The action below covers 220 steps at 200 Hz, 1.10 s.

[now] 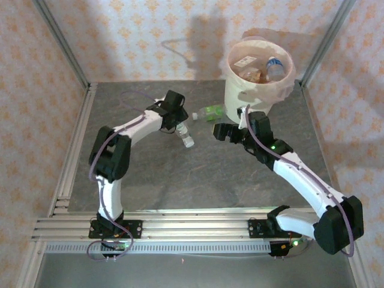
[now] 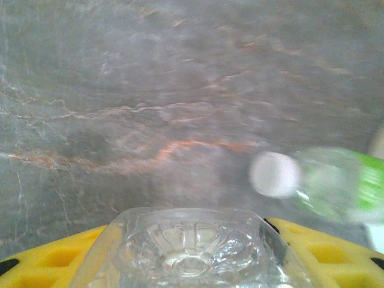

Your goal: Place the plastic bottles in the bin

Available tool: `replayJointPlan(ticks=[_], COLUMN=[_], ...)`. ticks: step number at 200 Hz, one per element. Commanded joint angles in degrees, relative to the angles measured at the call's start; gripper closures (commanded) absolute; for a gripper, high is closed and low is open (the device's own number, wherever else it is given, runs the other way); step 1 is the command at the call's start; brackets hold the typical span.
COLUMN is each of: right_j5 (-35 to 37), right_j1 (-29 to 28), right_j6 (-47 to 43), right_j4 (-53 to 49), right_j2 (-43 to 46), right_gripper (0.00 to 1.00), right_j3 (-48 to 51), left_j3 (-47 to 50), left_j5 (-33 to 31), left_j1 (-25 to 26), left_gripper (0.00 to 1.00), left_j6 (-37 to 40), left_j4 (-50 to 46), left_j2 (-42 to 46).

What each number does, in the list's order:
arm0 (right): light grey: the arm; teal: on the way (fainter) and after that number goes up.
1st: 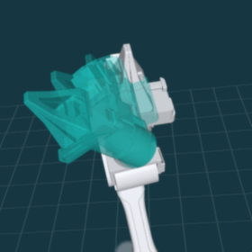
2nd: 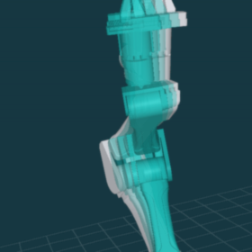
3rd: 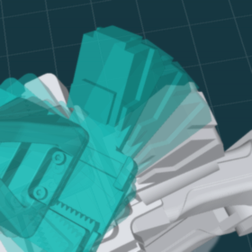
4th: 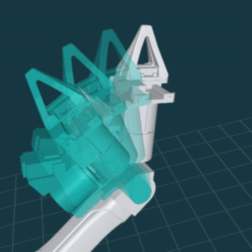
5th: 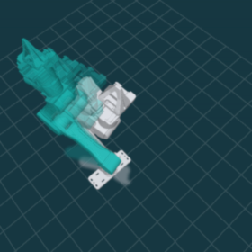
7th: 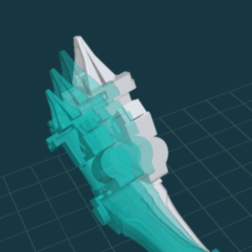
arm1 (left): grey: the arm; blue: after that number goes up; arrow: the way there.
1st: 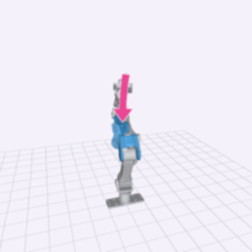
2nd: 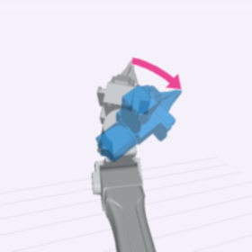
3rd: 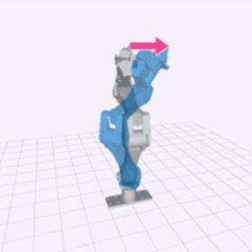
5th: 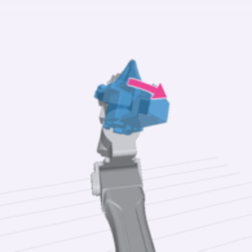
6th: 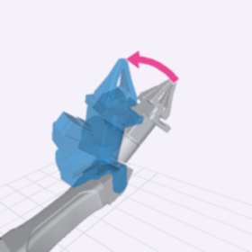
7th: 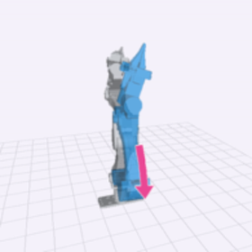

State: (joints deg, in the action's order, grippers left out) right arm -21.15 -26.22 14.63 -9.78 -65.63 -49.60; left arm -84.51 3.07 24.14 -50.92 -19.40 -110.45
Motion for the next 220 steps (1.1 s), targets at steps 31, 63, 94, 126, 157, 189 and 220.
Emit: replayJointPlan(ticks=[31,63,94,126,157,189,220], right_j5=[-14.79,-15.69,-13.36,-12.16,-9.63,-10.4,-8.66], right_j1=[-4.23,-5.6,-6.34,-6.52,-7.88,-8.83,-9.2], right_j6=[5.63,6.52,7.0,7.03,3.06,0.18,1.82], right_j4=[13.22,17.66,23.45,28.89,26.49,25.27,26.58], right_j2=[-4.57,-7.19,-8.2,-8.54,-9.52,-10.33,-9.29], right_gripper=[0.01,0.01,0.0,0.03,0.08,0.12,0.25], right_j3=[0.56,-0.31,0.17,1.11,-0.73,-0.38,1.1], left_j3=[5.05,7.87,8.69,9.86,11.67,11.88,12.5], left_j5=[1.38,4.46,6.41,6.52,8.09,7.91,8.3], left_j1=[7.0,8.72,9.82,10.83,10.99,11.54,11.91], left_gripper=[0.54,0.53,0.53,0.52,0.52,0.52,0.52], left_j6=[7.49,6.59,4.74,3.64,0.0,-0.63,-1.58], left_j4=[10.39,15.35,16.31,16.05,19.01,19.22,18.95], left_j2=[13.59,18.01,19.78,20.88,21.59,22.12,22.96])
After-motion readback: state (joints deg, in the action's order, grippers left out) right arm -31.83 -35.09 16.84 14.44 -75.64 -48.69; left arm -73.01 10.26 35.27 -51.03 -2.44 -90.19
